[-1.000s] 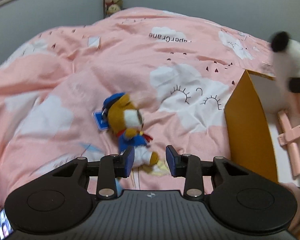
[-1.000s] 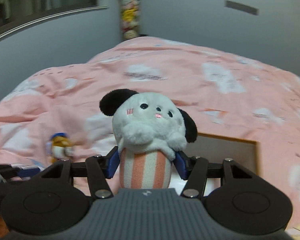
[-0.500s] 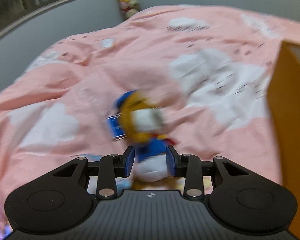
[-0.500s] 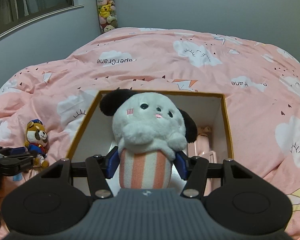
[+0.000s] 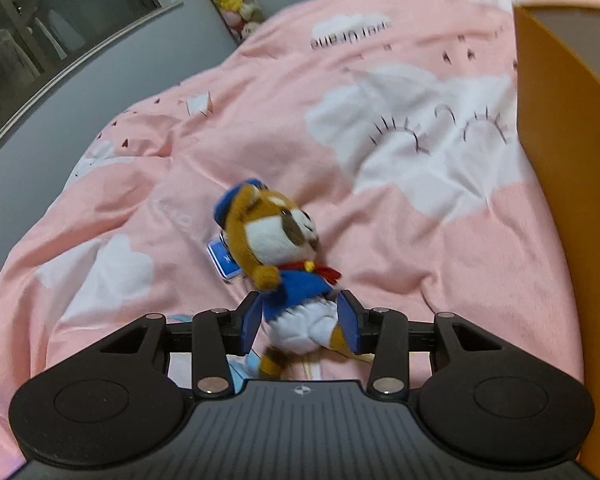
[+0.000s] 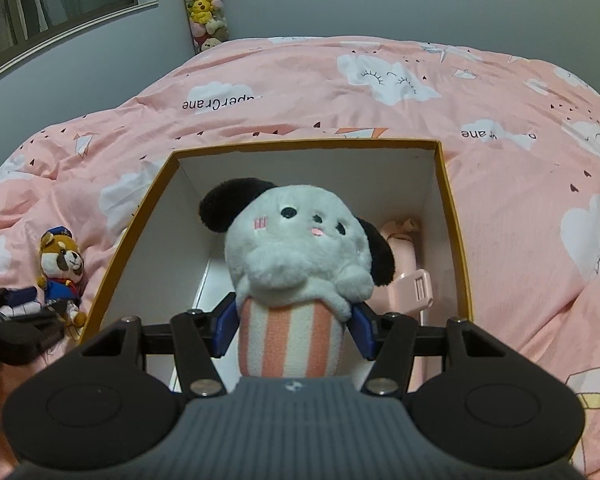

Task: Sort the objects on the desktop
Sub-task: 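Grasp the sailor-bear plush with the left gripper and lift it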

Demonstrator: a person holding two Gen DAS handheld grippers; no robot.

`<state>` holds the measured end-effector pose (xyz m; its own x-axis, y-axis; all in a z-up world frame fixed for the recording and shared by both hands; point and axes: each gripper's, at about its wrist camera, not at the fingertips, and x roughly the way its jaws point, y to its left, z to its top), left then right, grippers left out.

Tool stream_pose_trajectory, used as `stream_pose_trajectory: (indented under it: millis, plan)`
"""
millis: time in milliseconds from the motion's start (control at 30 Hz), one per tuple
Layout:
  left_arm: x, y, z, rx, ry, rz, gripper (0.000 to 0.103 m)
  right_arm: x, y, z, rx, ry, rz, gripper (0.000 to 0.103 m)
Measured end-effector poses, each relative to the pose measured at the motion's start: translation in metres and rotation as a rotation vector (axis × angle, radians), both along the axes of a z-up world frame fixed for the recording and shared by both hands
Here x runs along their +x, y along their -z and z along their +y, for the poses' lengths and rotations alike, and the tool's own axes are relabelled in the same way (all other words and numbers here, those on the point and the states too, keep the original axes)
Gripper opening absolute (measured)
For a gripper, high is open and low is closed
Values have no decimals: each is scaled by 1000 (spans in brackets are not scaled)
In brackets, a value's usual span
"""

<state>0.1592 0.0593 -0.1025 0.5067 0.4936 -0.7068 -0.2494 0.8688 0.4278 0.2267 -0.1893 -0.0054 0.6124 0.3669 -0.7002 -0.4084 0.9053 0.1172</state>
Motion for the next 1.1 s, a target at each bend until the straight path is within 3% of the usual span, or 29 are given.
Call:
stream_pose_trajectory:
  millis: [133,400,567,700,867,1033,1100]
  plan:
    - [20,11,0,-25,-88,54,50,2,4,-2,6,-5,10,59]
    - [40,23,7,40,-187,99,57,6,10,-5,12,0,29,60]
    - [34,26,33,-17,-177,123,51,7,11,-5,13,-3,31,60]
    - [23,19,37,-65,-133,78,45,7,12,-5,9,-7,35,60]
    - [3,-7,62,-280,-130,-24,43,6,12,-6,15,-7,36,60]
    - [-21,-30,96,-663,-140,-113,43,5,11,-5,18,-16,40,60]
    - [-31,-41,101,-783,-122,-153,43,4,10,-5,24,-20,46,60]
